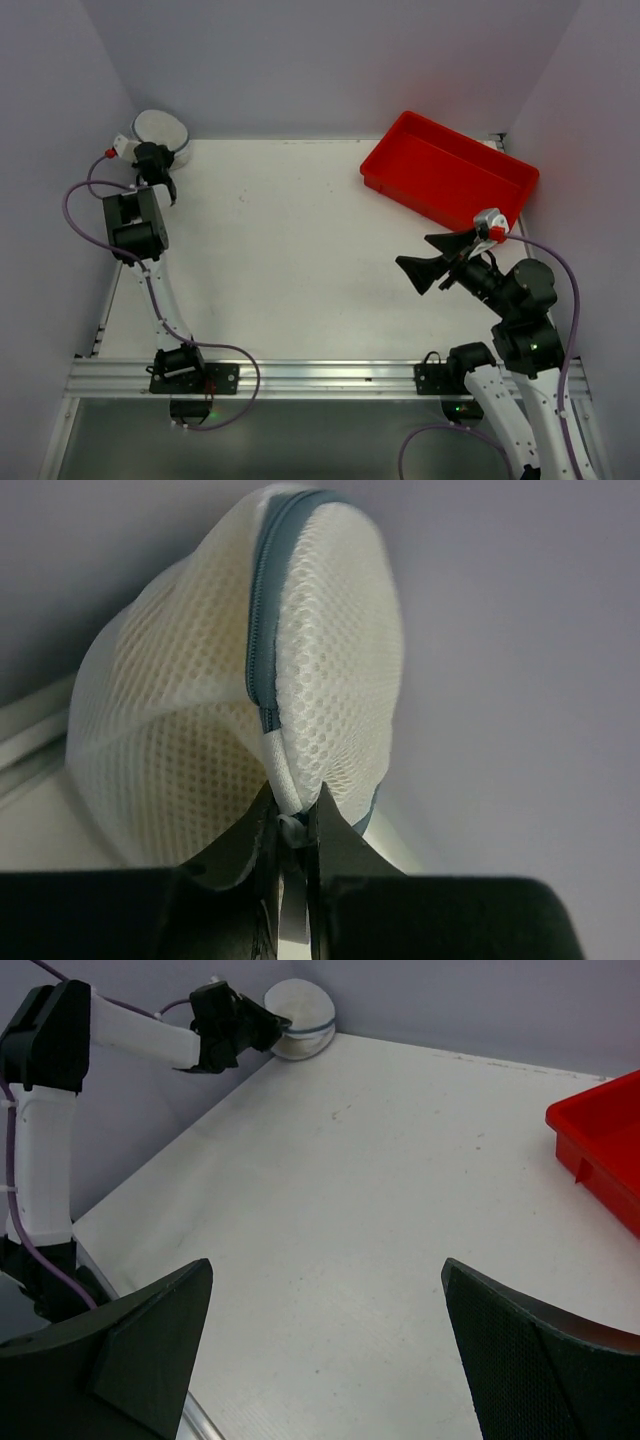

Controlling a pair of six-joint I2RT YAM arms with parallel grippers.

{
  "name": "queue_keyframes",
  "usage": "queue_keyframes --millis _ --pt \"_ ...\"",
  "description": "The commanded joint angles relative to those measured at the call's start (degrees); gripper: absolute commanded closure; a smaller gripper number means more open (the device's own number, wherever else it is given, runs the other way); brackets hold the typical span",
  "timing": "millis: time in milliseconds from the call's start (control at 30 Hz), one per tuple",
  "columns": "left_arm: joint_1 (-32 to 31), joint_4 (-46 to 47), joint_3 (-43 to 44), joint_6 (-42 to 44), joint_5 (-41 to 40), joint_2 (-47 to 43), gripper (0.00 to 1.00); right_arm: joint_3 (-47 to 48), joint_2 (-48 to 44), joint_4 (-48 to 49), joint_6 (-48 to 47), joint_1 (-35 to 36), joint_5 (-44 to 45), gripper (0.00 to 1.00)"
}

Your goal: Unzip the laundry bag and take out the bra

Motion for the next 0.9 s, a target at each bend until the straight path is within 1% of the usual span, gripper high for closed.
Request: queue_keyframes --millis 0,33,67,100,133,167,200,233,267,300,333,367,400,433,467,500,533,567,600,633,667,700,733,767,867 --pt "-0.1 4.76 -8.91 1.11 5.02 -8.51 1.0 -0.2 -1.68 0.53 0.71 0.27 -2.08 0.01" --pt "-0.45 4.76 -11.11 1.03 5.9 -12.62 1.0 -0.29 -1.95 0.44 0.89 0.19 -2.08 0.01" --pt "-1.06 5.11 -16.27 1.11 7.04 -14.84 1.0 -0.73 -2.12 0.26 1.07 0.19 -2.26 0.01" --pt "-2.29 5.64 -19.28 0.94 7.74 -17.38 1.0 -0.9 -2.3 0.09 1.5 0.27 -2.43 0.01" --pt "-3.0 5.99 -22.18 -0.02 8.45 -22.72 1.0 -1.08 -2.21 -0.17 1.85 0.27 -2.69 0.01" --pt "-4.66 6.43 -28.3 -2.03 8.63 -25.38 1.0 -1.43 -2.04 -0.52 2.38 0.27 -2.61 0.01" --pt "-5.46 6.87 -31.32 -3.18 9.15 -28.28 1.0 -1.52 -1.77 -0.88 3.87 0.27 -1.83 0.01" --pt "-6.51 6.53 -33.96 -4.06 9.42 -33.96 1.0 -1.52 -1.16 -1.23 4.4 0.27 -1.82 0.01" --pt "-7.56 6.26 -39.03 -4.85 9.51 -36.72 1.0 -1.0 -0.72 -2.28 4.58 0.27 -1.99 0.01" --pt "-10.18 5.91 -41.26 -4.86 9.68 -39.62 1.0 -0.73 -0.28 -2.81 4.5 0.27 -2.43 0.01" --pt "-11.52 3.56 -43.19 -4.95 9.6 -45.3 1.0 -0.38 -0.02 -3.42 4.41 0.27 -2.69 0.01" --pt "-12.92 2.4 -47.22 -5.3 9.51 -48.05 1.0 0.14 0.51 -4.3 4.32 0.36 -2.7 0.01" --pt "-15.11 0.83 -49.43 -5.74 9.6 -50.87 1.0 0.24 0.69 -4.66 4.67 0.36 -2.78 0.01" --pt "-17.31 -0.06 -51.54 -6.61 9.08 -56.55 1.0 0.41 0.86 -4.75 5.11 0.36 -2.61 0.01" --pt "-19.94 -0.59 -56.09 -8.45 8.63 -59.22 1.0 0.33 1.3 -4.57 5.72 0.36 -2.61 0.01" --pt "-21.1 -1.64 -58.57 -9.6 8.28 -64.9 1.0 0.15 1.57 -4.14 6.94 0.36 -2.96 0.01" --pt "-22.76 -2.17 -60.86 -10.74 5.76 -67.83 1.0 -0.11 1.74 -3.44 7.83 0.45 -4.01 0.01" --pt "-26.69 -2.27 -65.49 -12.32 4.08 -70.38 1.0 -0.64 2.35 -2.21 8.79 0.54 -4.36 0.01" --pt "-28.56 -2.35 -67.63 -12.51 2.76 -75.02 1.0 -0.82 2.62 -1.5 10.11 0.54 -4.89 0.01" --pt "-30.49 -2.79 -69.21 -12.51 0.22 -77.24 1.0 -1.25 2.88 -0.8 10.64 0.71 -5.42 0.01" --pt "-34.08 -2.88 -72.71 -13.64 -0.85 -79.0 1.0 -2.3 3.32 0.69 11.0 0.89 -5.42 0.01" --pt "-35.68 -1.92 -74.66 -14.52 -1.47 -81.98 1.0 -3.01 3.59 1.48 11.43 1.15 -5.25 0.01" --pt "-37.53 -0.78 -76.42 -15.4 -2.09 -82.88 1.0 -3.62 3.85 2.19 11.53 1.76 -4.9 0.01" --pt "-40.42 0.36 -78.96 -16.8 -2.18 -83.32 1.0 -4.5 4.29 2.98 11.61 2.12 -4.29 0.01" --pt "-44.82 2.03 -79.08 -18.4 -1.04 -81.58 1.0 -6.35 6.4 5.09 12.05 4.05 -2.97 0.02"
